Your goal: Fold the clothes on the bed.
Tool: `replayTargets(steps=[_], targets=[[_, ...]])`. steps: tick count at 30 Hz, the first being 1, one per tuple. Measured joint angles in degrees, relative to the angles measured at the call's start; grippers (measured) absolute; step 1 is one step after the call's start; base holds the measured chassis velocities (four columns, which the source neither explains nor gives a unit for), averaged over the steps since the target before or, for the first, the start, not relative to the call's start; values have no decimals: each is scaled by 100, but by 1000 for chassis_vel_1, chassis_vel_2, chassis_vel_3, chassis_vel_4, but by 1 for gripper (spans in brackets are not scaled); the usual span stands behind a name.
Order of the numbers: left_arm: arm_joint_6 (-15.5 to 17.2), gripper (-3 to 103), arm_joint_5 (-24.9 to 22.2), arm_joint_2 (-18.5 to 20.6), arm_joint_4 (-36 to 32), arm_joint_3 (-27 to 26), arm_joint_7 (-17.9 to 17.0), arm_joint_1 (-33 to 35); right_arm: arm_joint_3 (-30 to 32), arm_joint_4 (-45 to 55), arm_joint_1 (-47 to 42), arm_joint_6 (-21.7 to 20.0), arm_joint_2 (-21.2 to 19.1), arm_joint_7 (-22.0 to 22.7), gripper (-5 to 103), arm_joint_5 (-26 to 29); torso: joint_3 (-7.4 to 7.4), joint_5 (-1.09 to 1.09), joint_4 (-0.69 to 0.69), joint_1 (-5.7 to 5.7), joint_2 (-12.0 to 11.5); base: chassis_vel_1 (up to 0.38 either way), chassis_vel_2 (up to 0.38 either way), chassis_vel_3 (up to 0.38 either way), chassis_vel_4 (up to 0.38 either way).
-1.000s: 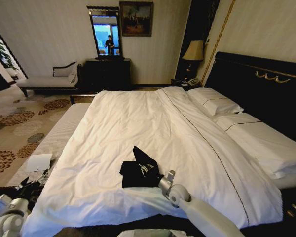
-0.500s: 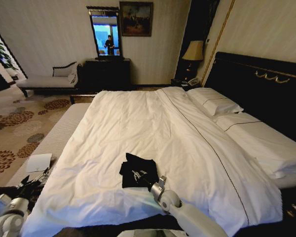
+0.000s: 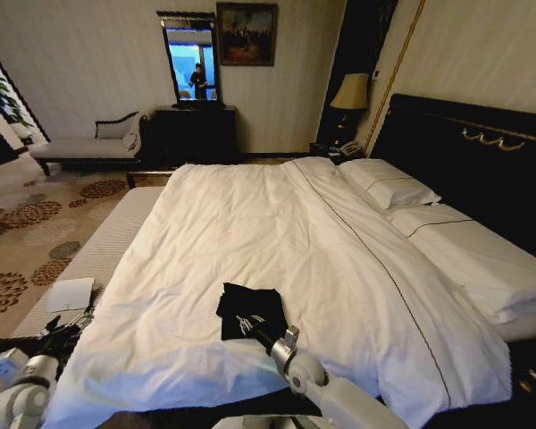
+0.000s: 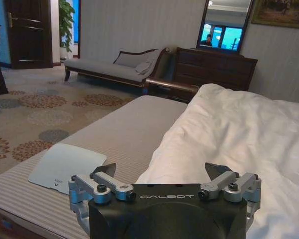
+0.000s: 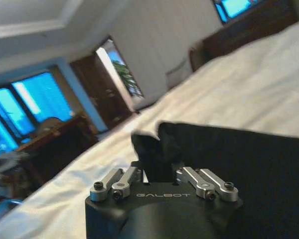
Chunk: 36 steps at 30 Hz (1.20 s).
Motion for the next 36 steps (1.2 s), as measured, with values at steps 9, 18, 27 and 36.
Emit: replayTargets(steps=[9,18,27,36], targets=[[1,100,54,0,66,55,0,-28,118,533,-27,18,-182,-260,61,1034,0,-1,-1,-1,1,0,0,0,0],[-12,100,129,-57,13,27,0,38,-183,-872,988,-140,1136,1060,97,1361,1,-1,1,0,0,0,0,0,0],[-73,100,128,-89,75,-81,6,101,-613,-1604,1261,-122,1592,864,100,1082,1,-2,0,0,0,0,0,0,0],[-79,100,186,-173,-77,9,7,153,-1059,-1599,1173,185,1691,-17,100,616,0,0,1,0,0,0,0,0,0]])
